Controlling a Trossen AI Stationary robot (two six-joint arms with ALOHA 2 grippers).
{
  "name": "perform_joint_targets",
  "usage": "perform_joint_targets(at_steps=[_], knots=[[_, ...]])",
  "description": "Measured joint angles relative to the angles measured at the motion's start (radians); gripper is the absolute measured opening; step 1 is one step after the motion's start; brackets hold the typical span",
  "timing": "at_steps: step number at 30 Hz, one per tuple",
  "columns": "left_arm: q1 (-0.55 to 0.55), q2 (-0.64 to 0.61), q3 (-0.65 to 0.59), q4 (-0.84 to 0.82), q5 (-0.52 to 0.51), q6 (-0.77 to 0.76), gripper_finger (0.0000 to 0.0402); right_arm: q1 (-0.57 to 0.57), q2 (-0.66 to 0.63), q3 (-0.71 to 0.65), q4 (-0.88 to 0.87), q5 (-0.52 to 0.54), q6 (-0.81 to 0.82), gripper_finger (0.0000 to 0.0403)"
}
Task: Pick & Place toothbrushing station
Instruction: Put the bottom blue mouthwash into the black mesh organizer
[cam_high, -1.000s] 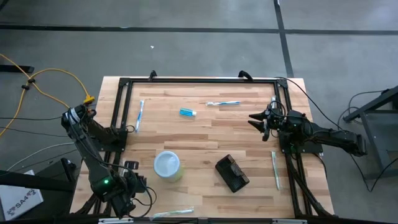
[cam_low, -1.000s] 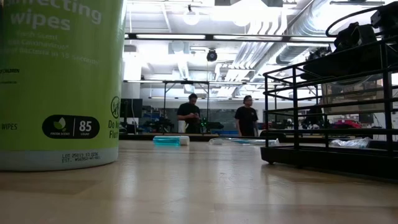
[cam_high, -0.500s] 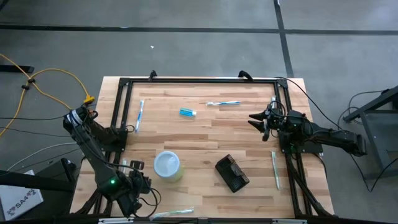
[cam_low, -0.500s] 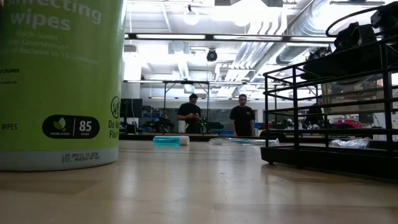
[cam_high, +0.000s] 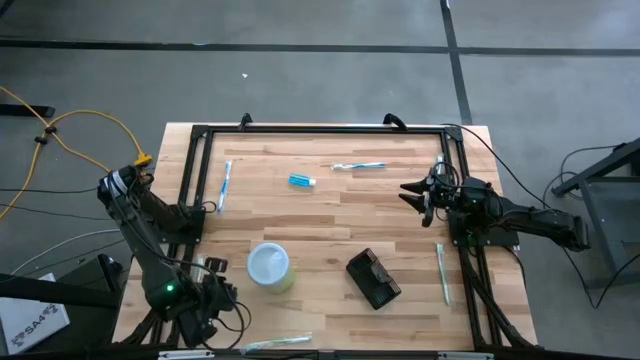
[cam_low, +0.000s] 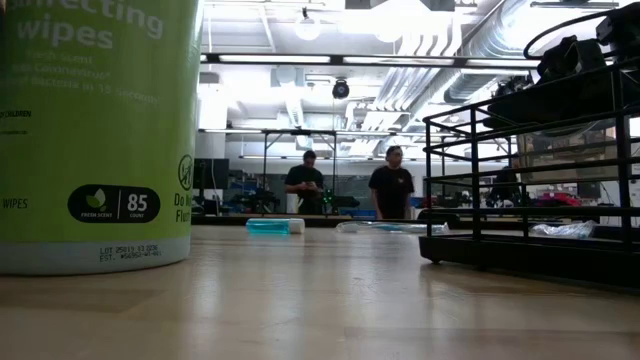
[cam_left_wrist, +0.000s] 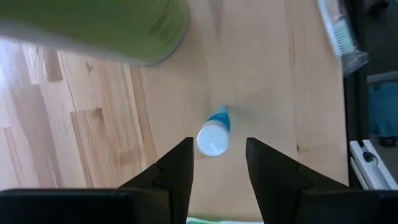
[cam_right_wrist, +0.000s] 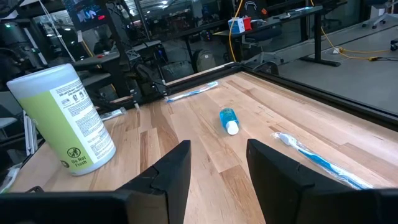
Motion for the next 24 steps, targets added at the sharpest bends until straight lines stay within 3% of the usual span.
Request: perform_joint_targets(at_steps=[7,24], knots=[[-0.003,-0.112,-0.128,0.128,0.004,-0.018,0.0141,0.0,0.0,0.0,0.0,0.0,0.0,0.0148],[0.011,-0.104,-0.211,0.209,0.044,-0.022,0.0141,0.0,0.0,0.0,0.0,0.0,0.0,0.0148]])
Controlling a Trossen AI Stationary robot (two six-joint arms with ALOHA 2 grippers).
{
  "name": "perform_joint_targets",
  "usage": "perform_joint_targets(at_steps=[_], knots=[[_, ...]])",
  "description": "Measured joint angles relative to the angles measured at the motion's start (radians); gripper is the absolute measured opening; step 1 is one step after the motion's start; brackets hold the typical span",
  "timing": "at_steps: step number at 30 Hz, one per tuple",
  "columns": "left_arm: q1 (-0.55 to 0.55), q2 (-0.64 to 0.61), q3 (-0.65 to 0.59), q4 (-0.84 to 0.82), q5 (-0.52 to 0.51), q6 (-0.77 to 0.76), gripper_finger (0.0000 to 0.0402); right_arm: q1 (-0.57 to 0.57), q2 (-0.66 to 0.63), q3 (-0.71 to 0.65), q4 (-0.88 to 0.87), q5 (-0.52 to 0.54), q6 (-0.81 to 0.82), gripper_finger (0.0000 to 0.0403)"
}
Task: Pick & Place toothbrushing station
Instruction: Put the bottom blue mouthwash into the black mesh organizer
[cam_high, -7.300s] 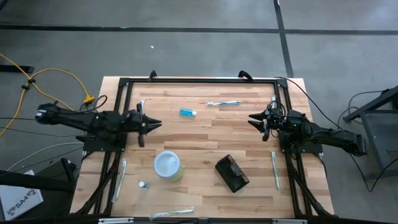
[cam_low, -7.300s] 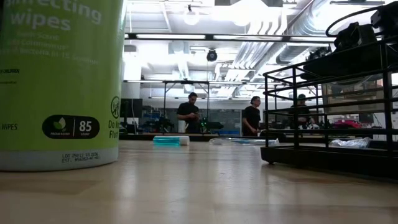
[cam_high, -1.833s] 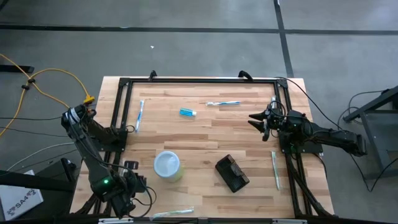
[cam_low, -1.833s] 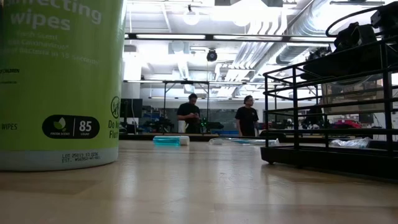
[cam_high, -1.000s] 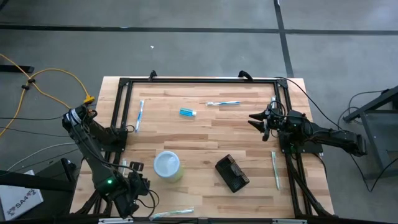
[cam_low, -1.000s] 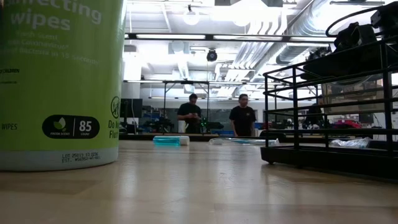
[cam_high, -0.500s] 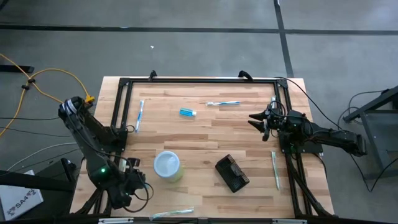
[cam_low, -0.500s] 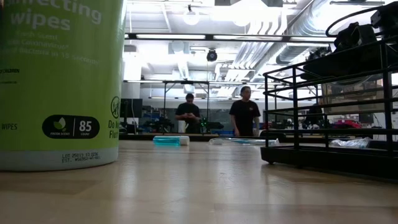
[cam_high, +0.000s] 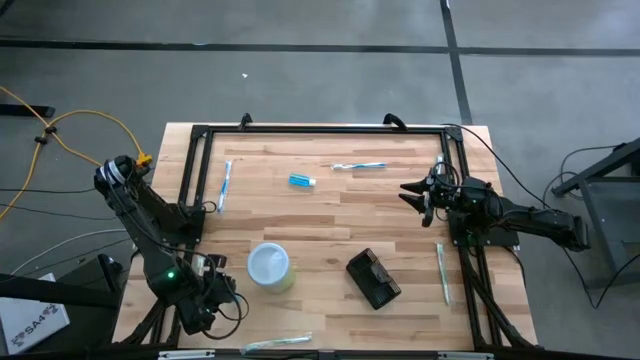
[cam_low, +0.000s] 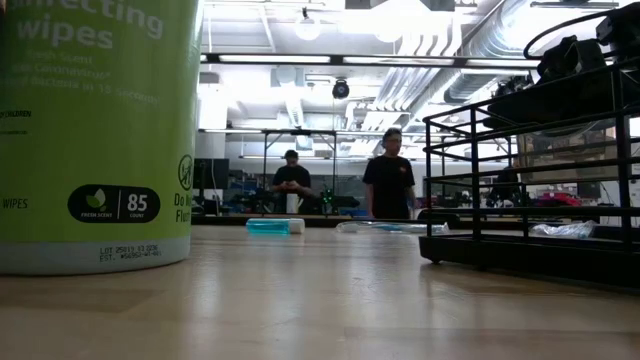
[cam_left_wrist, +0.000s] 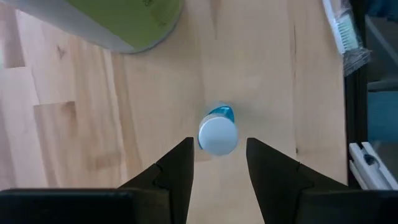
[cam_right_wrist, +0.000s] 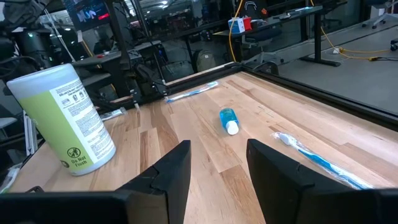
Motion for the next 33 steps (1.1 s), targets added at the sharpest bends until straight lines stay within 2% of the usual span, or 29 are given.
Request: perform_joint_targets(at_steps=[15,33], knots=[[0.031,0.028,-0.007,0.031,0.047,0.009,0.0141,0.0,0.0,0.0,0.0,0.0,0.0,0.0148],[0.031,0.06,-0.006,0.039,0.045,0.012,0.0141,0.0,0.0,0.0,0.0,0.0,0.0,0.0148]])
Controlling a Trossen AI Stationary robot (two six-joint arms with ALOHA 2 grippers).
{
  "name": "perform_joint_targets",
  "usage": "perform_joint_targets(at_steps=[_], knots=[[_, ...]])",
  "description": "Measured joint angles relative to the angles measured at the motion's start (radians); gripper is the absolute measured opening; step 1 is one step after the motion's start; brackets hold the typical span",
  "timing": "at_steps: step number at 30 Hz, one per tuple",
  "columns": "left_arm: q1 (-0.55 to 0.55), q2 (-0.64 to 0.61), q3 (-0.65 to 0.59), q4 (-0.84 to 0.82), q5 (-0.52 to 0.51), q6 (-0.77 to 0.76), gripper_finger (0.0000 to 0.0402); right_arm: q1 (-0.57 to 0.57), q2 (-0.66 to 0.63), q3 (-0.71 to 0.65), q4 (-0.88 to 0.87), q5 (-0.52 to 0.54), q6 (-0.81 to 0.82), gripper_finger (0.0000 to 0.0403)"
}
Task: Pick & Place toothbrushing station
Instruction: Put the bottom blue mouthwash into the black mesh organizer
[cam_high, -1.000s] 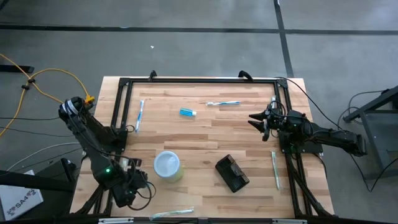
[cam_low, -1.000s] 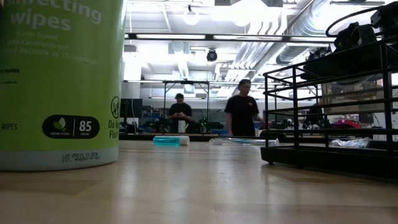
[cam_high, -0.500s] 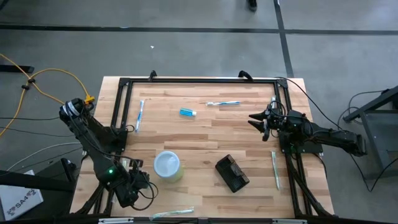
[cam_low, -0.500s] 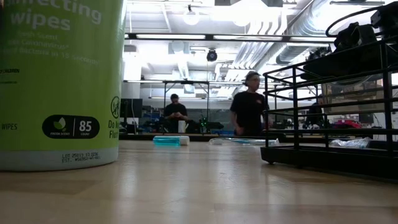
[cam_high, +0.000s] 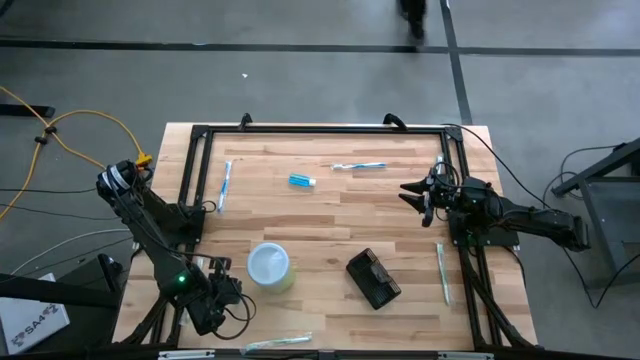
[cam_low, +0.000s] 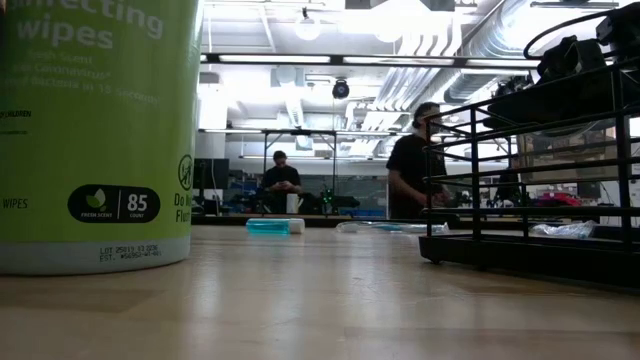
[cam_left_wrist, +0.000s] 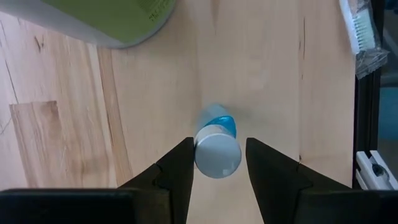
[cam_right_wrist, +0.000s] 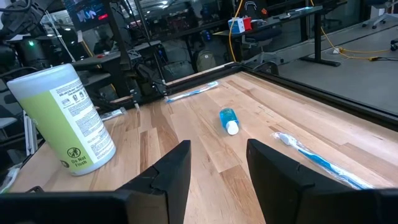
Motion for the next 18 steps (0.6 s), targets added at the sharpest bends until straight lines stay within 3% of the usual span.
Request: perform_joint_targets(at_steps=[18], knots=[[0.0,0.0,-0.02,0.026,-0.007,-0.002,0.0141,0.0,0.0,0.0,0.0,0.0,0.0,0.0148]])
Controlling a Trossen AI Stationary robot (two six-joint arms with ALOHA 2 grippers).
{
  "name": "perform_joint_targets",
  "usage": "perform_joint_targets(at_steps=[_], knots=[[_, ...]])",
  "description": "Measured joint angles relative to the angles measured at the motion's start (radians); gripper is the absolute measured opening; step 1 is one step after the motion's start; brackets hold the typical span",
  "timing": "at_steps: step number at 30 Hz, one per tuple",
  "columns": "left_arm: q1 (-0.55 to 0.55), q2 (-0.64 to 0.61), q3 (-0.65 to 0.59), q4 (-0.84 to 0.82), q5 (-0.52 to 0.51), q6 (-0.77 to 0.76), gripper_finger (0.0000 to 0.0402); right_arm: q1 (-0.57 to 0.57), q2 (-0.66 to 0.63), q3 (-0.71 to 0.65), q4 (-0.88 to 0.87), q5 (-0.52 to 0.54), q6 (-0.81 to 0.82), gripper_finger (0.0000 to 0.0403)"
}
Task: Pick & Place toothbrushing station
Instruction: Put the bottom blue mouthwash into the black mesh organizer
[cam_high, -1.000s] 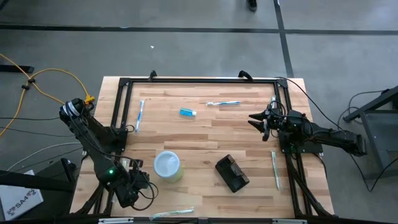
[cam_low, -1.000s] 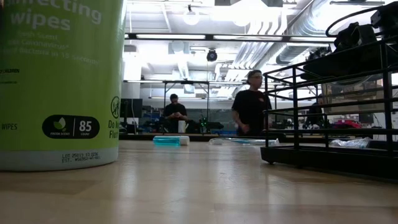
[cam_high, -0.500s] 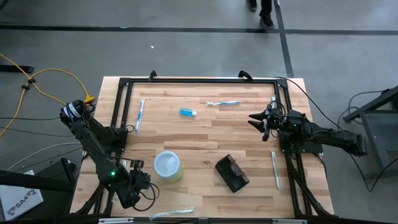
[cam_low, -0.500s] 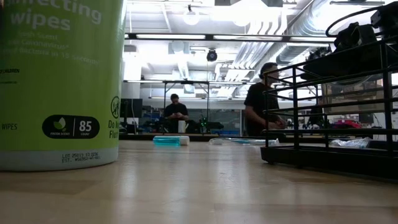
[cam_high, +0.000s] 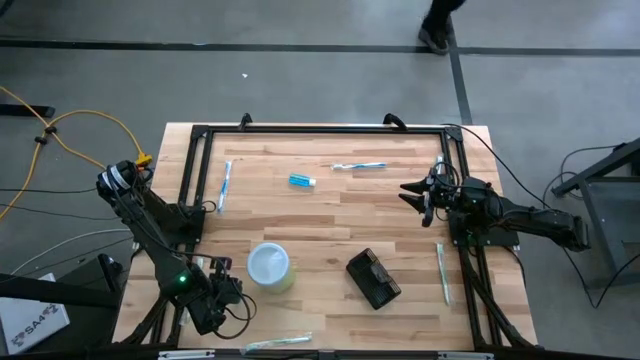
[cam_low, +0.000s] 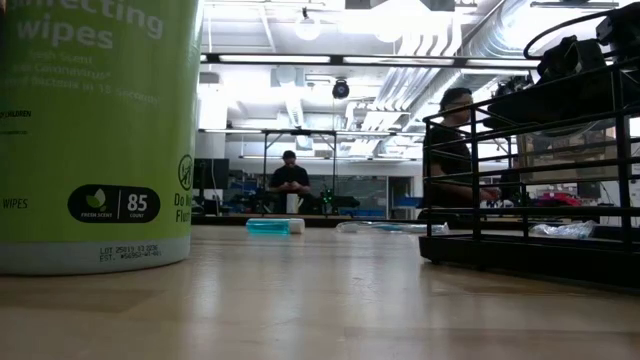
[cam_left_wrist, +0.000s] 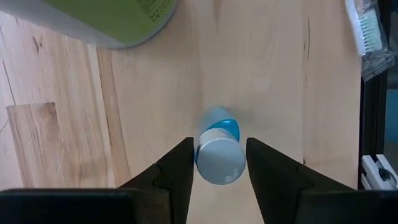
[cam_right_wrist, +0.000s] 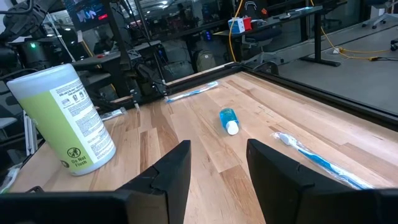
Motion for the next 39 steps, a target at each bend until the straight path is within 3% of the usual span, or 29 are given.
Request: perform_joint_targets(at_steps=[8,16,39], knots=[[0.0,0.0,0.0,0.0,0.0,-0.007,0.0134,0.0,0.0,0.0,0.0,0.0,0.0,0.0148],[0.0,-0.002,0.0,0.0,-0.003,-0.011,0.0089,0.0,0.0,0.0,0.0,0.0,0.0,0.0148],[0.0,-0.006,0.002,-0.013,0.036,-0.037,0.0089,0.0,0.0,0.0,0.0,0.0,0.0,0.0148]])
